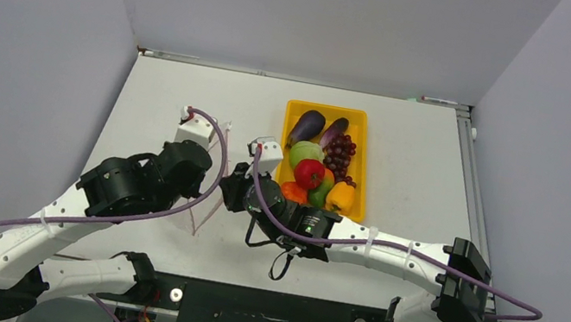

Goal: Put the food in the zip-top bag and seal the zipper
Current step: Open the zipper of the food storage bag at the center of the board.

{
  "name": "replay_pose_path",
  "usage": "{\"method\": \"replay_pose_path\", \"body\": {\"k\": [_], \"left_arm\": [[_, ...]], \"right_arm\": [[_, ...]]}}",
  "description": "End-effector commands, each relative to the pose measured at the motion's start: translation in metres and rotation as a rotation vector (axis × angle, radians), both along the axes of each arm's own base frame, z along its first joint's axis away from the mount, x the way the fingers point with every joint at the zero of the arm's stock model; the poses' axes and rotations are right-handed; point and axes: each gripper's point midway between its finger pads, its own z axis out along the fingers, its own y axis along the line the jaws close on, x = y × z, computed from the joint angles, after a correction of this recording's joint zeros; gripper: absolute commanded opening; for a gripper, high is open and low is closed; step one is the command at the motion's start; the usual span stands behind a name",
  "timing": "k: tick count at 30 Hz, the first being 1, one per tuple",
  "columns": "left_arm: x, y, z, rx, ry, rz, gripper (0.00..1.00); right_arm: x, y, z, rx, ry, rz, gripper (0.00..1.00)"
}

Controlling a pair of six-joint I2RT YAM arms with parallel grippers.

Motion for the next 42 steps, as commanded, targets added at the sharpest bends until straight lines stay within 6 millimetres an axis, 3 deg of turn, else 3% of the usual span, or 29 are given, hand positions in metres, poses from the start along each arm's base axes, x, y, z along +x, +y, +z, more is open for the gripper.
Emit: {"method": "replay_pose_path", "body": {"k": [1,15,22,28,35,42], "left_arm": [[0.003,0.011,0.020,0.008,-0.055,0.043,0.00],[0.010,0.022,0.007,0.116,-0.061,0.094,0.00],[0.016,0.014,-0.006,0.145,-0.043,0.085,0.00],[0.022,0.013,-0.012,0.207,-0.043,0.090,0.00],[0.031,0.016,-0.010,0.285,-0.065,0.106,0.00],[0.044,0.006,-0.018,0.325,-0.077,0.103,0.00]], "right_arm": [[0.006,0.003,0.013,0.046,-0.008,-0.011,0.05],[0.044,-0.015,-0.070,0.009,0.150,-0.034,0.05],[0.056,-0.021,-0.109,-0.037,0.204,-0.049,0.05],[0.071,-0.039,-0.143,-0.072,0.255,-0.090,0.05],[0.083,-0.052,-0.160,-0.072,0.281,-0.115,0.05],[0.086,-0.033,-0.144,-0.032,0.267,-0.059,0.05]]}}
